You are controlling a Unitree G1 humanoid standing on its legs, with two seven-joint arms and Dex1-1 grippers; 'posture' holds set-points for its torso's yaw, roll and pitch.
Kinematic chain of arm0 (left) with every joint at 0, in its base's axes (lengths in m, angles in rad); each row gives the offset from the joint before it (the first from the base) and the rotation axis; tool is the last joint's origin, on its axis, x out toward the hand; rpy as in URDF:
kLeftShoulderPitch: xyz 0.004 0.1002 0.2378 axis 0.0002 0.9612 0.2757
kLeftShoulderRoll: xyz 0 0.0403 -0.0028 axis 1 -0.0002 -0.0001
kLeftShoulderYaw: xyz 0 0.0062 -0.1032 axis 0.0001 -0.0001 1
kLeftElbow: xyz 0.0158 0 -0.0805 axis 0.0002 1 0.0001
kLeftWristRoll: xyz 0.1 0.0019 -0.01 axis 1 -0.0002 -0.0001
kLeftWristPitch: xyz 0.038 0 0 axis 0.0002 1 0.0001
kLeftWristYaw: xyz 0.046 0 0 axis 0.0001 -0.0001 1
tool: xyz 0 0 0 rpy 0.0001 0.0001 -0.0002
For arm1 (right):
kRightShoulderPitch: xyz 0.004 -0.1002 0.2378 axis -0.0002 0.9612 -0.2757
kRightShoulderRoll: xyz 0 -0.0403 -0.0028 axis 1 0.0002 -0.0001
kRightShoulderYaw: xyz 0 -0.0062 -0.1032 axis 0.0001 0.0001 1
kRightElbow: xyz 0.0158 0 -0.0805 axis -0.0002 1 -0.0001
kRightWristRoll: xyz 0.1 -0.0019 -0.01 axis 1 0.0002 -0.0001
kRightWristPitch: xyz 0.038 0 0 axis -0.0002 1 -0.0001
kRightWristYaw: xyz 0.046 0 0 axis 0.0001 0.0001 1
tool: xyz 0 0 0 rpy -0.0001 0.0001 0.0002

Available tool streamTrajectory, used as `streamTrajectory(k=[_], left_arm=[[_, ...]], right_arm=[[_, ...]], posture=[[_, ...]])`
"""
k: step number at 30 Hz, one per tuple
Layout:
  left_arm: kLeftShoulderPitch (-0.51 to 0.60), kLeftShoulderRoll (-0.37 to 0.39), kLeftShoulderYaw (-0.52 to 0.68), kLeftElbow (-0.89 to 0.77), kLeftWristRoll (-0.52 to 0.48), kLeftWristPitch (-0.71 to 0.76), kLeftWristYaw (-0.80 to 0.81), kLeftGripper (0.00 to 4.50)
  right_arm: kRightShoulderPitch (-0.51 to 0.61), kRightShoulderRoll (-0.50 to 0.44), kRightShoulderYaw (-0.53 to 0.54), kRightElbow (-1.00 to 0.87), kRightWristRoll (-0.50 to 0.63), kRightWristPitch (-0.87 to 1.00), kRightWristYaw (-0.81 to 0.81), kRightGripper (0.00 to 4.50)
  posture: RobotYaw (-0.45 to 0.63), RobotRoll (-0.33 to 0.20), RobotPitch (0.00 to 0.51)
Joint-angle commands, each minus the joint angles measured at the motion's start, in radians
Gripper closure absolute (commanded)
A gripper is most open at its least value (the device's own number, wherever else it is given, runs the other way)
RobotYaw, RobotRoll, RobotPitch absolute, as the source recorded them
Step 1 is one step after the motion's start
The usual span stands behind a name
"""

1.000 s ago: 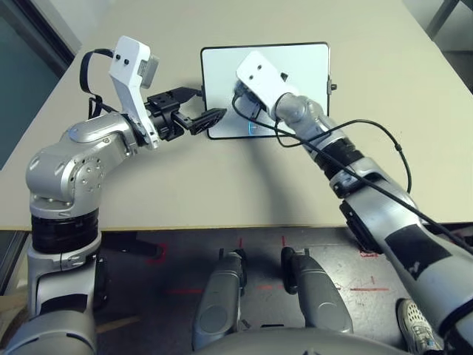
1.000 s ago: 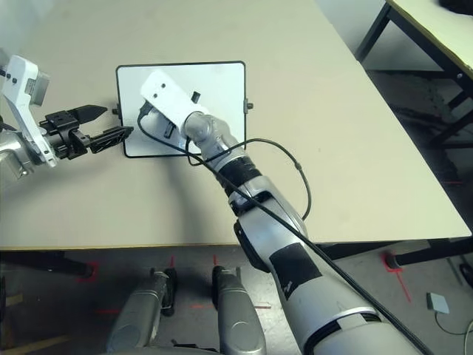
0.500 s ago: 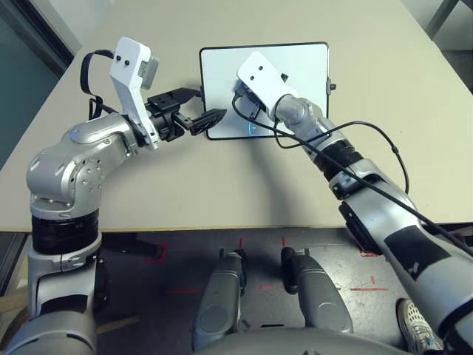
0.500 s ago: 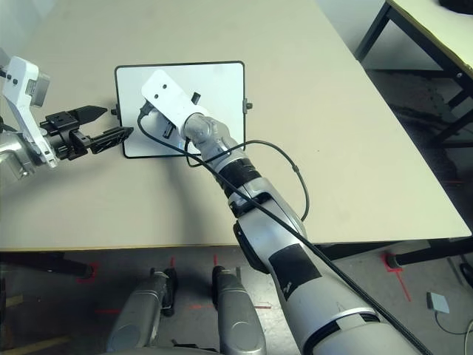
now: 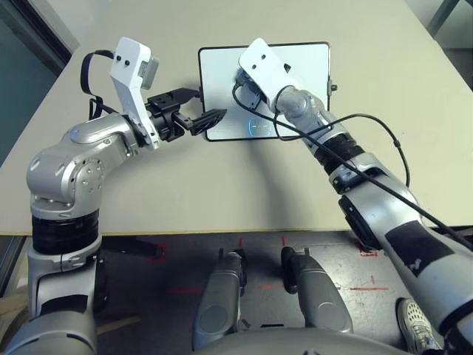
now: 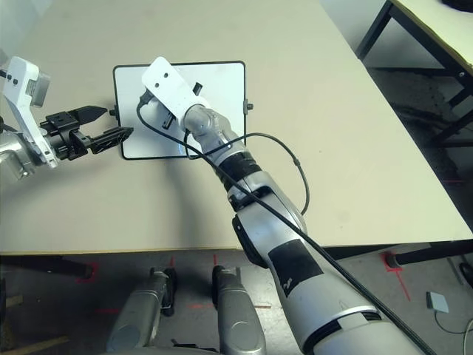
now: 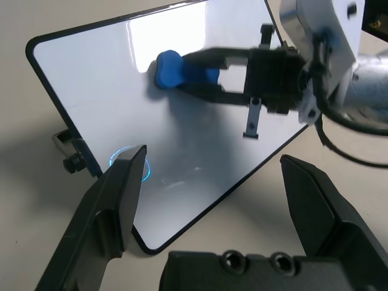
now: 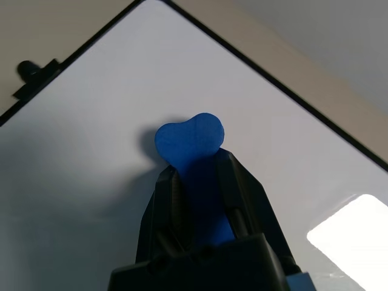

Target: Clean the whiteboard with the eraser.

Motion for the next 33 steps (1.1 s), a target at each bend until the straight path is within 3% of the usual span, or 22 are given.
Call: streamTrajectory(k=[1,9,13,17,23,27,33], left_arm=[[0.011,0.000,-0.002,-0.013,-0.010,0.006,-0.002,0.00],[0.007,0.001,-0.006,-0.007,-0.007,0.002,-0.006,0.00],[0.009,-0.002,-0.004,-0.013,-0.008,0.005,-0.001,0.00],[0.018,-0.003,0.003,-0.017,-0.008,0.005,0.003,0.00],[0.020,-0.005,0.012,-0.004,-0.001,-0.011,0.012,0.00],[0.007,-0.019,0.023,0.025,0.016,-0.050,0.028,0.00],[-0.045,-0.057,0.077,0.124,0.071,-0.172,0.108,0.00]], right_arm=[[0.093,0.004,0.040,0.019,-0.020,0.072,0.054,3.72],[0.092,-0.013,0.006,-0.021,0.003,0.112,0.052,3.72],[0.026,-0.057,-0.096,-0.107,0.070,0.191,0.045,3.72],[0.006,-0.113,-0.214,-0.321,0.146,0.367,0.062,3.72],[0.037,-0.212,-0.319,-0.650,0.193,0.649,0.091,3.72],[0.073,-0.288,-0.361,-0.770,0.199,0.774,0.090,3.72],[0.171,-0.424,-0.456,-0.715,0.201,0.852,0.036,3.72]], posture=[[0.14,0.000,0.246],[0.14,0.000,0.242],[0.14,0.000,0.242],[0.13,0.000,0.242],[0.12,0.000,0.238],[0.11,0.000,0.237],[0.08,0.000,0.230]])
